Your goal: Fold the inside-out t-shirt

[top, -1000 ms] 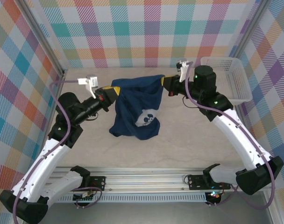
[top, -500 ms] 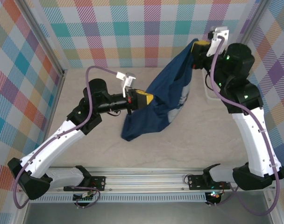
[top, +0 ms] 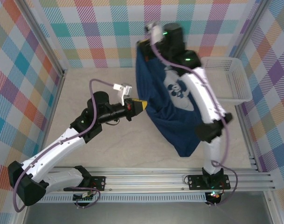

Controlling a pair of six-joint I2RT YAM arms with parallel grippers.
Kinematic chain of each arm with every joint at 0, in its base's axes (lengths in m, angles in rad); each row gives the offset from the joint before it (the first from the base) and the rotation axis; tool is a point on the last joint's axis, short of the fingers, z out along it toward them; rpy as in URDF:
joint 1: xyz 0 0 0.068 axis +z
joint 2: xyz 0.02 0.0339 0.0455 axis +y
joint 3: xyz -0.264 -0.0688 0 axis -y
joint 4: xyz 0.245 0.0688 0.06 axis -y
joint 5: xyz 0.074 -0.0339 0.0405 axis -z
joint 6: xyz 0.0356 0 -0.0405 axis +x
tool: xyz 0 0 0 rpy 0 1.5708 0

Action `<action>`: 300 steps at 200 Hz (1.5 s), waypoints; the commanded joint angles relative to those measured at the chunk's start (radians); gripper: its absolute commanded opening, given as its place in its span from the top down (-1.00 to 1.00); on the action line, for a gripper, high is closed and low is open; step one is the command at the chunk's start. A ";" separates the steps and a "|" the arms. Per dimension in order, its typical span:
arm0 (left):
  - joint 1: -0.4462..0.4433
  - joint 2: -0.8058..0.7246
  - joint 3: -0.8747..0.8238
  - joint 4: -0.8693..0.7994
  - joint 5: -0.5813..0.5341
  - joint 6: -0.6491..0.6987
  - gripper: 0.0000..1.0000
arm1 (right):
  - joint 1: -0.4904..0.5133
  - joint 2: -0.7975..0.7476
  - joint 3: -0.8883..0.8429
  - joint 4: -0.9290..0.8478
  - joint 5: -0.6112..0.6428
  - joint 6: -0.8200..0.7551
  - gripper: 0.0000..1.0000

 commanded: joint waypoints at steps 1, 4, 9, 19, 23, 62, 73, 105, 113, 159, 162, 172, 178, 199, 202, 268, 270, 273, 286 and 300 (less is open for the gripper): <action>0.037 -0.035 -0.195 0.031 -0.128 -0.100 1.00 | 0.066 0.146 0.088 -0.165 -0.175 0.014 0.62; 0.040 -0.040 -0.225 0.033 -0.145 -0.105 1.00 | 0.069 0.156 0.086 -0.177 -0.185 0.015 0.55; 0.042 -0.044 -0.268 0.036 -0.170 -0.114 1.00 | 0.073 0.167 0.071 -0.195 -0.198 0.015 0.46; 0.045 -0.044 -0.351 0.057 -0.202 -0.126 1.00 | 0.075 0.159 0.001 -0.212 -0.202 0.021 0.32; 0.045 -0.040 -0.382 0.065 -0.217 -0.131 1.00 | 0.075 0.143 -0.049 -0.205 -0.201 0.023 0.29; 0.046 -0.031 -0.553 0.064 -0.341 -0.167 0.86 | 0.075 -0.238 -0.827 0.086 -0.099 0.072 0.08; 0.047 -0.045 -0.556 0.027 -0.358 -0.155 0.68 | 0.075 -0.318 -0.973 0.101 -0.052 0.094 0.06; 0.045 -0.119 -0.491 -0.166 -0.490 -0.087 0.08 | 0.075 -0.489 -1.326 0.103 0.070 0.201 0.03; 0.045 -0.130 -0.467 -0.202 -0.521 -0.060 -0.01 | 0.075 -0.521 -1.390 0.111 0.090 0.236 0.01; 0.037 0.071 -0.317 -0.198 -0.416 0.129 -0.41 | 0.076 -0.503 -1.566 0.292 0.016 0.390 -0.22; 0.033 0.096 -0.296 -0.211 -0.408 0.144 -0.44 | 0.076 -0.495 -1.570 0.305 0.009 0.396 -0.23; 0.017 0.175 -0.227 -0.262 -0.390 0.205 -0.53 | 0.077 -0.474 -1.586 0.339 0.005 0.410 -0.25; 0.004 0.217 -0.191 -0.291 -0.403 0.230 -0.54 | 0.076 -0.463 -1.593 0.344 0.016 0.411 -0.25; -0.026 0.314 -0.121 -0.347 -0.364 0.292 -0.51 | 0.075 -0.448 -1.608 0.315 0.083 0.384 0.13; -0.026 0.327 -0.113 -0.350 -0.352 0.295 -0.50 | 0.074 -0.450 -1.610 0.311 0.093 0.379 0.19; -0.028 0.522 0.001 -0.398 -0.264 0.327 0.33 | 0.000 -0.535 -1.660 0.247 0.163 0.327 1.00; -0.028 0.525 0.003 -0.398 -0.265 0.327 0.36 | -0.002 -0.535 -1.659 0.247 0.164 0.325 1.00; -0.028 0.531 0.007 -0.396 -0.266 0.326 0.41 | -0.004 -0.535 -1.658 0.244 0.165 0.323 1.00; -0.028 0.549 0.019 -0.395 -0.279 0.321 0.64 | -0.019 -0.538 -1.655 0.230 0.174 0.309 1.00; -0.028 0.555 0.026 -0.393 -0.301 0.310 0.81 | -0.038 -0.548 -1.654 0.214 0.186 0.297 1.00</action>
